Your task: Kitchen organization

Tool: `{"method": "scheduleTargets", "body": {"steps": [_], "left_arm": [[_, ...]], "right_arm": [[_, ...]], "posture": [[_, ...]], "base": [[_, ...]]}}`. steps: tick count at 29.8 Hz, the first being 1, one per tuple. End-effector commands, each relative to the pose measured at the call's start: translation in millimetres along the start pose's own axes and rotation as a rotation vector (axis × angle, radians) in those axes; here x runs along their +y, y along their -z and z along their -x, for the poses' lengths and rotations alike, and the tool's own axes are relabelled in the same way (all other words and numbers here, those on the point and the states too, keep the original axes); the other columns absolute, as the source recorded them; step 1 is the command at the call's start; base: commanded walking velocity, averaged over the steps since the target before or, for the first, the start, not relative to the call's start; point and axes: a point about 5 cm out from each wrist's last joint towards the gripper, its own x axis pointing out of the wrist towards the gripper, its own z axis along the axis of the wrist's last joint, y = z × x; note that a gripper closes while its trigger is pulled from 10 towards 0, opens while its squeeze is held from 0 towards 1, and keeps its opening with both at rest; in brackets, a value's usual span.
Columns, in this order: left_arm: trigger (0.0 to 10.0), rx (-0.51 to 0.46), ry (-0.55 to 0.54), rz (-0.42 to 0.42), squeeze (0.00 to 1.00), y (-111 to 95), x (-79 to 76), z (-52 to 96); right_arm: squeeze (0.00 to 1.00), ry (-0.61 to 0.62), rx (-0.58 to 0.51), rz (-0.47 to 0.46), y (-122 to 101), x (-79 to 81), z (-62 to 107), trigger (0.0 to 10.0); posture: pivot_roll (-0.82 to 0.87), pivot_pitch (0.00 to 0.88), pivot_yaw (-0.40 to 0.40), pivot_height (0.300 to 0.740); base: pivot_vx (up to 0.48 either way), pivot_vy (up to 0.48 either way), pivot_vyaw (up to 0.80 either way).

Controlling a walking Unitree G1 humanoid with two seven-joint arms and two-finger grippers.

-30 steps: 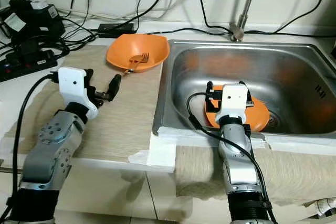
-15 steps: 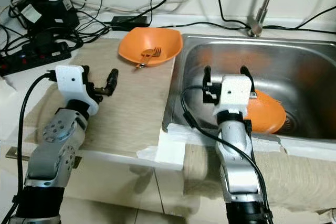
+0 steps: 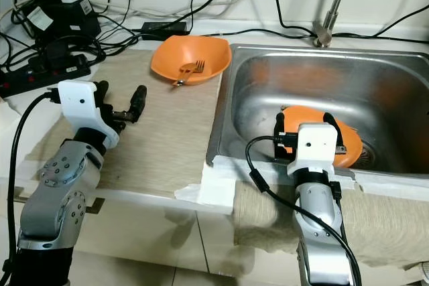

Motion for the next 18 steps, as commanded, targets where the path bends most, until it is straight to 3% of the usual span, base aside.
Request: {"method": "scheduleTargets", "body": {"steps": [1,8,18], "left_arm": [[10.0,0.004,0.014,-0.006,0.0,-0.7,-3.4,-1.4],[10.0,0.05,0.006,-0.005,0.0,10.4,-0.6,5.8],[10.0,0.031,0.017,-0.001,0.0,9.5,-3.4,4.0]], "right_arm": [[0.0,-0.006,-0.012,-0.004,-4.8,3.6,-0.3,10.0],[0.0,-0.022,0.012,-0.008,-0.7,8.3,4.0,10.0],[0.0,-0.028,0.011,0.01,0.0,7.5,2.5,10.0]], "posture": [[-0.02,0.0,0.072,0.736],[-0.03,0.0,0.079,0.736],[-0.03,0.0,0.079,0.736]], "base": [[0.0,0.0,0.0],[0.0,0.0,0.0],[0.0,0.0,0.0]]}}
